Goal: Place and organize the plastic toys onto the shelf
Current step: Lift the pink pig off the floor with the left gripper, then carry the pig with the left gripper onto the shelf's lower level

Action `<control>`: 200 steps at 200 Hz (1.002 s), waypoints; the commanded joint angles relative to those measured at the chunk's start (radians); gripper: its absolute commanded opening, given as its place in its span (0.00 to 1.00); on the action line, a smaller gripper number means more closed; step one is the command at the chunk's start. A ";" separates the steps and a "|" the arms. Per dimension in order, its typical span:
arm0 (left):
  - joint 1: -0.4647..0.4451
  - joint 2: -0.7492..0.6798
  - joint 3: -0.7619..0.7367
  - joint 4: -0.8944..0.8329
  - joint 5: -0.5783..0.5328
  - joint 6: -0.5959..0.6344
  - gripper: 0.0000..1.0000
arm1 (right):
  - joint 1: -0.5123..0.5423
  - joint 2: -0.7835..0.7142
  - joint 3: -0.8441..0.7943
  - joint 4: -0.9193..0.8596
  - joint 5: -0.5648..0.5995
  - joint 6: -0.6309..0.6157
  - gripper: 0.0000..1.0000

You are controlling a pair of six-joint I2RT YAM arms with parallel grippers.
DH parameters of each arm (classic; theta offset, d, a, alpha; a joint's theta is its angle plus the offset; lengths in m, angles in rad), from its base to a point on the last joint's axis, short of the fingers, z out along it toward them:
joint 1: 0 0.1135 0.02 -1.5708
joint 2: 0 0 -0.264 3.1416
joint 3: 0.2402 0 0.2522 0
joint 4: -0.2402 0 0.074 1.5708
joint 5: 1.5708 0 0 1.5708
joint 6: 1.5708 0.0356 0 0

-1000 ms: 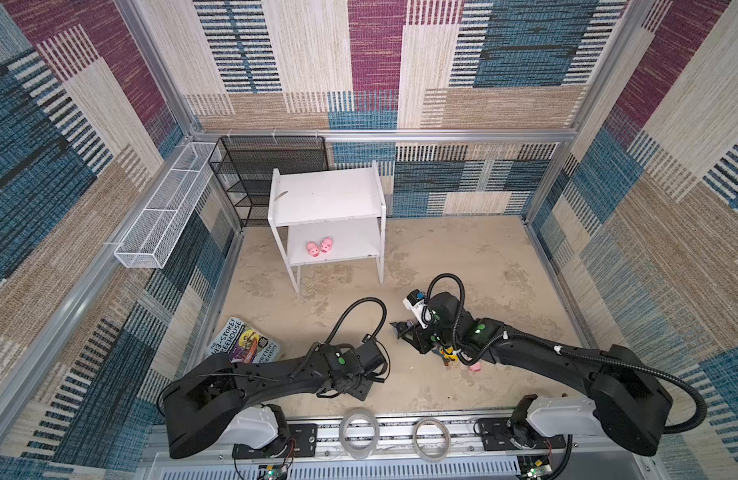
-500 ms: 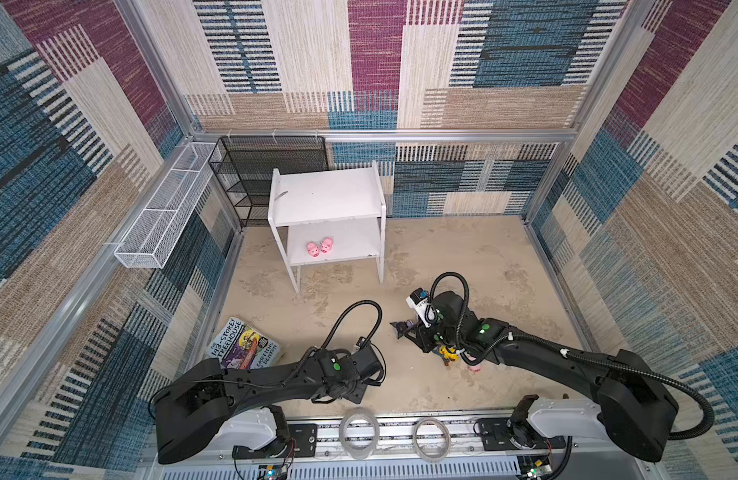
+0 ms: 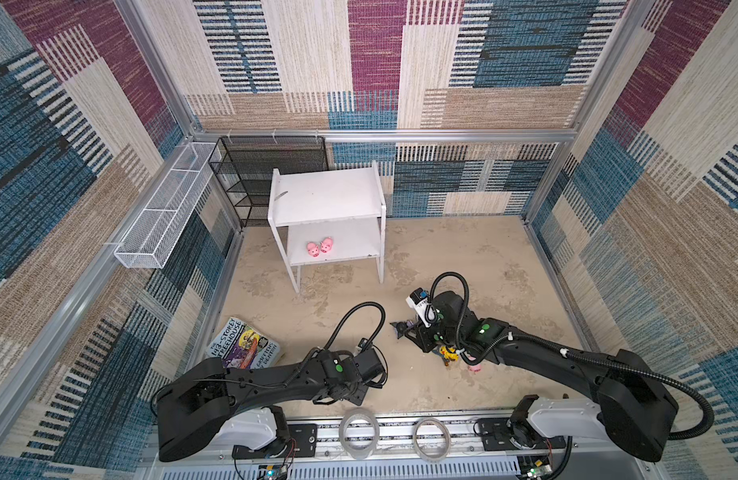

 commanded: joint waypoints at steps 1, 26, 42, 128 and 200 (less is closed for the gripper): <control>0.000 0.025 0.019 -0.007 -0.041 0.020 0.35 | 0.000 -0.014 -0.008 0.023 0.003 -0.001 0.28; 0.000 0.045 0.032 -0.014 -0.048 0.027 0.35 | 0.000 -0.037 -0.020 0.017 0.012 0.002 0.28; 0.000 0.048 0.034 -0.009 -0.047 0.031 0.31 | 0.000 -0.047 -0.028 0.019 0.015 0.007 0.28; 0.001 -0.027 0.018 0.002 -0.047 0.064 0.03 | 0.000 -0.088 -0.054 0.036 0.008 0.018 0.28; 0.064 -0.112 0.126 -0.071 -0.143 0.098 0.00 | 0.000 -0.145 -0.084 0.050 0.001 0.014 0.28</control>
